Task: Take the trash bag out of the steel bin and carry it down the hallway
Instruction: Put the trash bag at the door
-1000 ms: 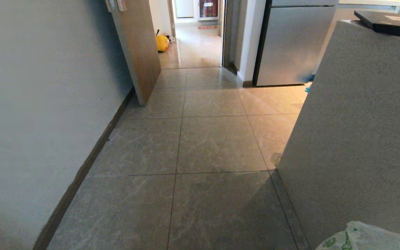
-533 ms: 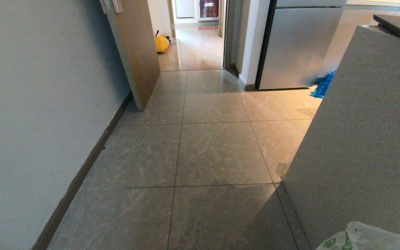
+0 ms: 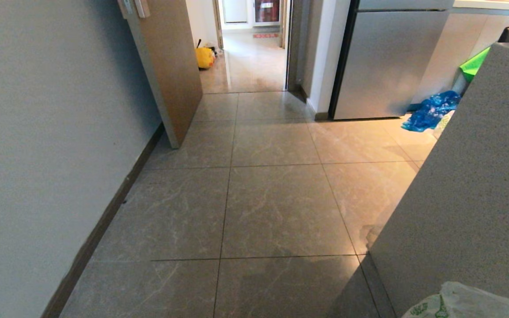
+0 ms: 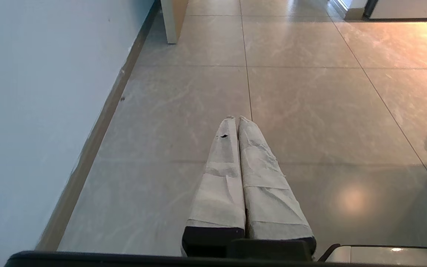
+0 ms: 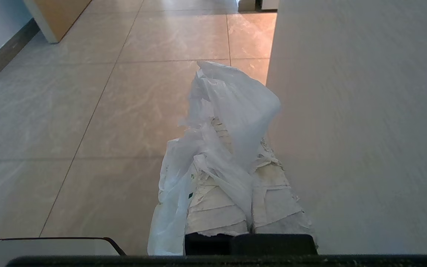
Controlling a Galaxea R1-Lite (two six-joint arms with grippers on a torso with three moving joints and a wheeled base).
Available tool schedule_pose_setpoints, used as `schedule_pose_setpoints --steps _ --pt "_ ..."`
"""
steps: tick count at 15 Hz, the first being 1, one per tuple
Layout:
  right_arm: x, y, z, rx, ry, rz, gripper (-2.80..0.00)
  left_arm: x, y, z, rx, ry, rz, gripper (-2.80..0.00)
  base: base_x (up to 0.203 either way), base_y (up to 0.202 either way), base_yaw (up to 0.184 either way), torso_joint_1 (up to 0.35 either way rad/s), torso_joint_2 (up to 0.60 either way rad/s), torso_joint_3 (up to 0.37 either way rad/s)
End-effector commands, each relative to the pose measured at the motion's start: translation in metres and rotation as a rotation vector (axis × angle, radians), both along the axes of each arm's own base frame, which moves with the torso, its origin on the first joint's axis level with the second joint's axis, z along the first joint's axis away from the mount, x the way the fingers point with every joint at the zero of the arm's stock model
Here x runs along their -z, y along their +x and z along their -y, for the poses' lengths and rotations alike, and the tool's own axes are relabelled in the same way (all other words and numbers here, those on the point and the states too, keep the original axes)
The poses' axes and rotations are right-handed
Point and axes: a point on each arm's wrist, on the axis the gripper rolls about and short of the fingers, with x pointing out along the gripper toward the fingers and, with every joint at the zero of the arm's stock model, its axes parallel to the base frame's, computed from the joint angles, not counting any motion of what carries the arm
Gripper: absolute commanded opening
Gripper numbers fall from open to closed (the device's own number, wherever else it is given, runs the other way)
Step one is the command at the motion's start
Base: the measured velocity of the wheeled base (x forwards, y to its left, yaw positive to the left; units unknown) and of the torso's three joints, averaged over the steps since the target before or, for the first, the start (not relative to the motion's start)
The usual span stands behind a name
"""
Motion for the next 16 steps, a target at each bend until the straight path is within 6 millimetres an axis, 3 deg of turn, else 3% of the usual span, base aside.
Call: schedule_pose_setpoints --steps 1,16 --pt "0.0000 0.0000 0.0000 0.000 -0.001 0.000 -2.80 0.0000 0.0000 0.0000 -0.001 0.000 0.000 -2.80 0.190 0.000 0.000 -0.001 0.00 0.002" --pt "-0.0001 0.0001 0.0000 0.000 -0.001 -0.001 -2.80 0.0000 0.0000 0.0000 -0.001 -0.003 0.000 -2.80 0.190 0.000 0.001 0.003 0.00 0.002"
